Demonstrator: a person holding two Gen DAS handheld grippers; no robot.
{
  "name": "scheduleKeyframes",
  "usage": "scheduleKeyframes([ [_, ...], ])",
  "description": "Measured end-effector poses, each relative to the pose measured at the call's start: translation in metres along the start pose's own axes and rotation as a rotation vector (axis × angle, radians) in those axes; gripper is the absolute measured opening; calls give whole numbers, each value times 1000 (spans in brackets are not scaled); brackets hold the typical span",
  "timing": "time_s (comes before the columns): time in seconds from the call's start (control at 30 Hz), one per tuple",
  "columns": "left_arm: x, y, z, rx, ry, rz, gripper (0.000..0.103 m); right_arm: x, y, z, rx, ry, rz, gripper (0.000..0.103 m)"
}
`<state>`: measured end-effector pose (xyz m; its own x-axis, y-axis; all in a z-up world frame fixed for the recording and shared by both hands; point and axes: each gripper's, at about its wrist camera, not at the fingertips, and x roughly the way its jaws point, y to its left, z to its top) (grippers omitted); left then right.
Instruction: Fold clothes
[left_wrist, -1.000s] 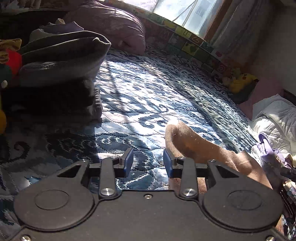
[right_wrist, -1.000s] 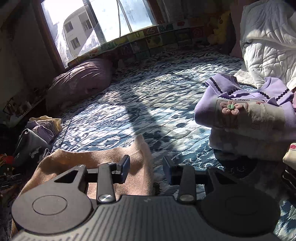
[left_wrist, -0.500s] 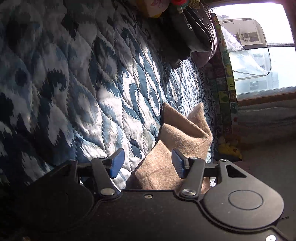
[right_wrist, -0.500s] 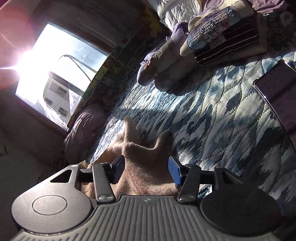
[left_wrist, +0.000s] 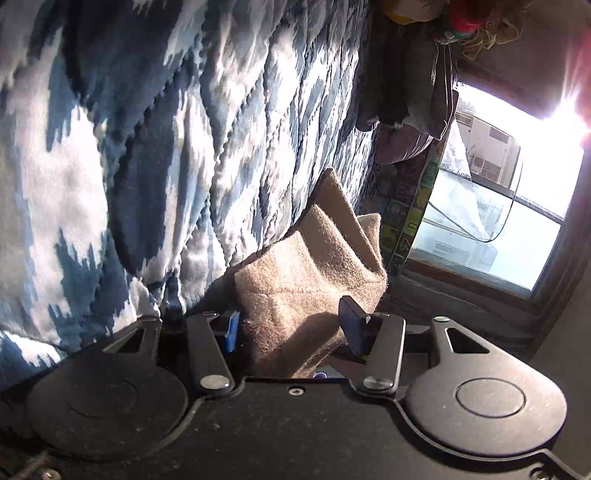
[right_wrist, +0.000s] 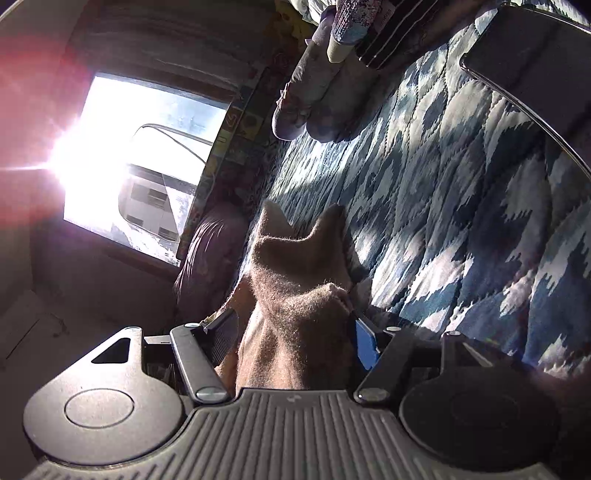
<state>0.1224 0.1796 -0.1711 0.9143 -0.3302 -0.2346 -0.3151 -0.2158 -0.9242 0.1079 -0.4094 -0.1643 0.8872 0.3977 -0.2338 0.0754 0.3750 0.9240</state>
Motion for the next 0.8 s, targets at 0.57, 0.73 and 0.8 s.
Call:
scheduleKeyframes([
  [0.57,-47,-97,-159,1715,-377,400,9,9,-1,-7,-33,26,-36,66],
  [0.73,-36,-46,-111,1499,-145,617,10,9,3,-7,-69,21,-51,66],
  [0.8,-56,-49,-91,1339,-136,502,27,9,3,-7,-68,20,-52,66],
])
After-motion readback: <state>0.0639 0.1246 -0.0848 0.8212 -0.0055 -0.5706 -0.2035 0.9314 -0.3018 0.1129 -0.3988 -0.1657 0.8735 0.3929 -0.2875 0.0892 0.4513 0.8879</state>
